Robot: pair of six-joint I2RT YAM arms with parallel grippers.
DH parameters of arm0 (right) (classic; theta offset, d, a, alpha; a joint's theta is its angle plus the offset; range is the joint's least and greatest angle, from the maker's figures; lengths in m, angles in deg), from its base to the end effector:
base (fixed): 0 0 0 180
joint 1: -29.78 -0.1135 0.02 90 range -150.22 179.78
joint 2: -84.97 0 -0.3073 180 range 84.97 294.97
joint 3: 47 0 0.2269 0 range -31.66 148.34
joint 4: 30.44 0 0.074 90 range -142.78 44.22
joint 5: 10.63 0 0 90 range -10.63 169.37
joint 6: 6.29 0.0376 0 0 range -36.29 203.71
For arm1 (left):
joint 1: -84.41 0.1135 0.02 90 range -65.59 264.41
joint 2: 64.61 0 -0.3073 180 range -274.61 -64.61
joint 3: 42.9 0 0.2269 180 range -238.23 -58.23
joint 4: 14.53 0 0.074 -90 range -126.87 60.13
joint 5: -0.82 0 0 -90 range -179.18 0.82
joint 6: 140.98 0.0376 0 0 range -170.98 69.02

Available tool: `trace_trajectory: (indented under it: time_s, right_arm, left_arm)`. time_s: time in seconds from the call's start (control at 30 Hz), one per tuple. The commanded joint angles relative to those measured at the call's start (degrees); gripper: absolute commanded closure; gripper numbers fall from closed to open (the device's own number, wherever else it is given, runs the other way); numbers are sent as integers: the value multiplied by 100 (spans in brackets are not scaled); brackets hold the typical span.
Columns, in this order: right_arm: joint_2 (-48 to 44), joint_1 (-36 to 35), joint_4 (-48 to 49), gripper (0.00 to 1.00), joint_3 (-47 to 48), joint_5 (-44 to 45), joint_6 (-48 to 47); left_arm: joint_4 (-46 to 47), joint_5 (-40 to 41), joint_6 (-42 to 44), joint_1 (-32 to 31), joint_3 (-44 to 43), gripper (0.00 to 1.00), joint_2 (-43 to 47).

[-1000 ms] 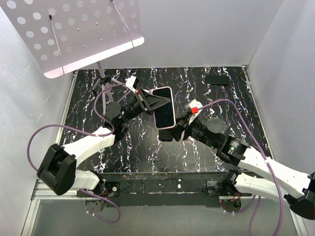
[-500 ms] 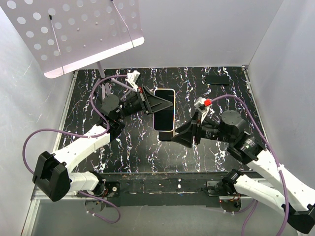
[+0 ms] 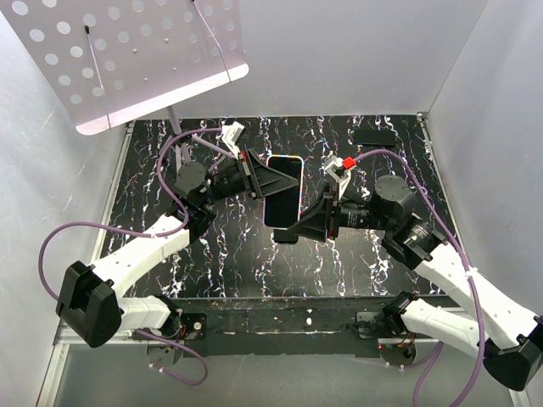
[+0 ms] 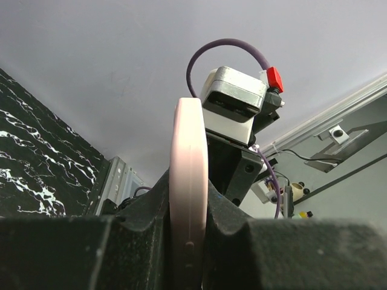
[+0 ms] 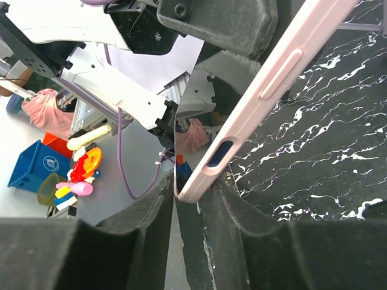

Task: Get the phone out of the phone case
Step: Remove the phone case from the phone.

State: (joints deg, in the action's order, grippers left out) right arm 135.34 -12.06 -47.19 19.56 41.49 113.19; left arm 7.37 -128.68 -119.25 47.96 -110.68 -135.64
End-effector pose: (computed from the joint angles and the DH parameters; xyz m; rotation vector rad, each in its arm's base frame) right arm 0.0931 0.1143 0.4124 -0.7552 1.6234 1.4513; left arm 0.1823 -0.1643 0.4242 0.2997 1.5923 -1.9162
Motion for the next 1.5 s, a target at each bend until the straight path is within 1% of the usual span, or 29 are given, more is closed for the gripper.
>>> trace_trajectory:
  time_s: [0.0, 0.1, 0.13, 0.17, 0.3, 0.4, 0.57, 0.7, 0.77, 0.87, 1.03, 1.23, 1.3, 1.4, 1.47]
  right_arm:
    - [69, 18, 598, 67, 116, -175, -46]
    - [175, 19, 572, 85, 99, -183, -406]
    - [201, 27, 624, 94, 46, -184, -547]
    - [184, 19, 668, 99, -15, -166, -757]
    - [44, 1, 651, 99, -367, 509, -1846]
    - [43, -78, 529, 99, -315, 896, -2436]
    - [166, -517, -139, 99, 141, 1810, -3508]
    - [245, -781, -474, 99, 546, 2346, -3992]
    - [298, -939, -640, 99, 730, 2592, -4229]
    - [412, -1141, -869, 99, 994, 2962, -4511]
    - [605, -1405, -1037, 99, 1214, 3331, -4854]
    - [781, -1616, -914, 99, 1338, 3762, -5074]
    - [834, -1643, -835, 99, 1338, 4209, -5075]
    - [703, -1634, -467, 99, 1137, 4701, -4724]
    - [650, -1625, -299, 99, 978, 5464, -4111]
  left_arm:
    - [92, -74, -125, 32, -363, 100, 221]
    - [65, -259, -274, 41, -372, 100, 194]
    - [143, -329, -362, 41, -363, 100, 186]
    - [240, -425, -484, 50, -389, 100, 159]
    - [679, -908, -1125, 41, -529, 100, -86]
    - [733, -1305, -1548, 41, -653, 100, -254]
    - [1118, -1419, -2154, 50, -539, 100, -429]
    - [1935, -1402, -2962, 41, -363, 100, -719]
    - [2173, -1358, -3157, 41, -319, 100, -825]
    - [2157, -1367, -3158, 41, -345, 100, -878]
    - [1963, -1490, -3070, 41, -424, 100, -913]
    - [1893, -1490, -2999, 15, -345, 100, -931]
    - [1902, -1525, -2999, 23, -336, 100, -948]
    - [2006, -1481, -2982, 24, -328, 100, -948]
    - [2156, -1402, -2955, 15, -328, 100, -931]
